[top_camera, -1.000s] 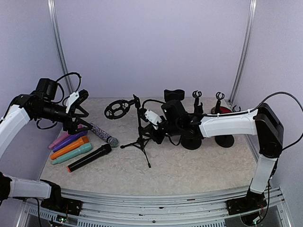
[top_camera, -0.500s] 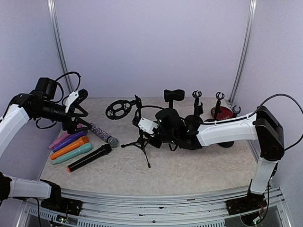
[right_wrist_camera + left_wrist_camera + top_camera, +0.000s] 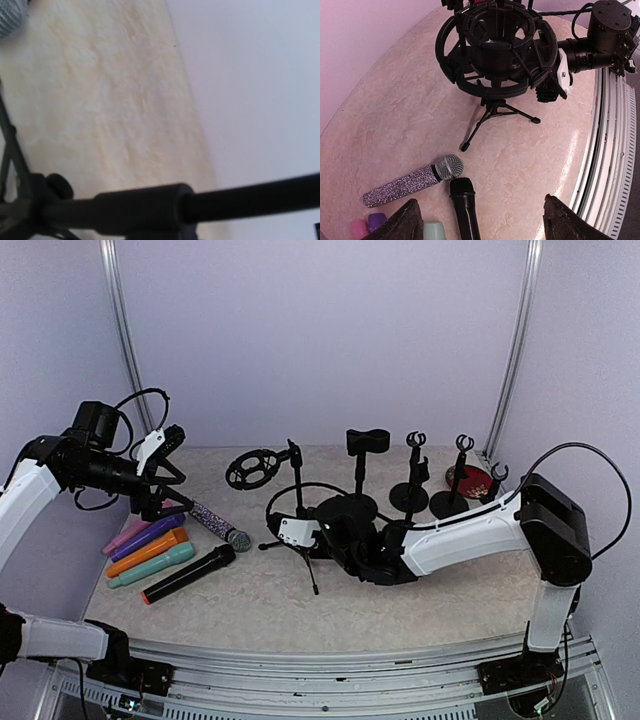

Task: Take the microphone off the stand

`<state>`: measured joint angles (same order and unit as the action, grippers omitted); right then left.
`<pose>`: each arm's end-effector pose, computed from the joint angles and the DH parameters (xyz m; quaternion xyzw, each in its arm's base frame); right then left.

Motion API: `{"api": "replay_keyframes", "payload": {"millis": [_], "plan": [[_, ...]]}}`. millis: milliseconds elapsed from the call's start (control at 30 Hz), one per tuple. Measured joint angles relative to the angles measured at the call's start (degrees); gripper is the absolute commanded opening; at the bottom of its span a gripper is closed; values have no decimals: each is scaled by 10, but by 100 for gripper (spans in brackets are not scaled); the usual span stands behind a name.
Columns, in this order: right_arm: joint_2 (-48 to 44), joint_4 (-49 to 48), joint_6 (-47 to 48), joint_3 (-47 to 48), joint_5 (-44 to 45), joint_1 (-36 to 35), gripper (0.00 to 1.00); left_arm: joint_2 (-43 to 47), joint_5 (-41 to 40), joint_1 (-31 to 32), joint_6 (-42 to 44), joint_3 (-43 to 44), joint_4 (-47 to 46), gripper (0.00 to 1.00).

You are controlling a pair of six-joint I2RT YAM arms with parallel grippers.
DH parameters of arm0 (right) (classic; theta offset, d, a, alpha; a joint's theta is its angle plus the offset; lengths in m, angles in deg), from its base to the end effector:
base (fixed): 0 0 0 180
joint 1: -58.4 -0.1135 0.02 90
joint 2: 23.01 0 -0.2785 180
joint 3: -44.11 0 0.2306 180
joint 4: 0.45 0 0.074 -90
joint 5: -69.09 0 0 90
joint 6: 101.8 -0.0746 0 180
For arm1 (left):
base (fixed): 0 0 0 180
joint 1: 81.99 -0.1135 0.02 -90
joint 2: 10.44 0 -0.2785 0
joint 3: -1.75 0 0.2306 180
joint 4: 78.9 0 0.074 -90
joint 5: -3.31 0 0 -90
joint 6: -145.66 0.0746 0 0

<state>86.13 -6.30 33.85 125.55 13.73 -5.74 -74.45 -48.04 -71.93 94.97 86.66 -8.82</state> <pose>0.2306 0.3785 0.2190 -0.5510 0.5912 -0.1575 0.5675 0.1886 -0.0808 0.3460 0.4742 0.7554 -0.2170 0.3967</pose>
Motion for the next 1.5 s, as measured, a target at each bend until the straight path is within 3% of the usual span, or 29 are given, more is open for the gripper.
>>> {"api": "replay_keyframes", "payload": {"millis": [133,167,300,533,767,933,1200,1500], "plan": [[3,-12,30,0,14,-6,64,0,0,0,0,0,2,81],[2,-16,30,0,16,-7,72,0,0,0,1,0,3,81],[-9,-16,7,1,11,-7,81,0,-1,0,2,0,6,80],[-110,53,-188,2,-83,17,75,0,-1,0,2,0,8,81],[-177,69,-492,-18,-368,180,61,0,0,0,2,0,8,81],[-128,67,-631,-20,-518,201,59,0,0,0,2,0,8,80],[-57,65,-720,-14,-606,195,50,0,0,0,3,0,9,80],[-14,56,-743,12,-630,195,30,0,0,0,8,0,9,80]]}}
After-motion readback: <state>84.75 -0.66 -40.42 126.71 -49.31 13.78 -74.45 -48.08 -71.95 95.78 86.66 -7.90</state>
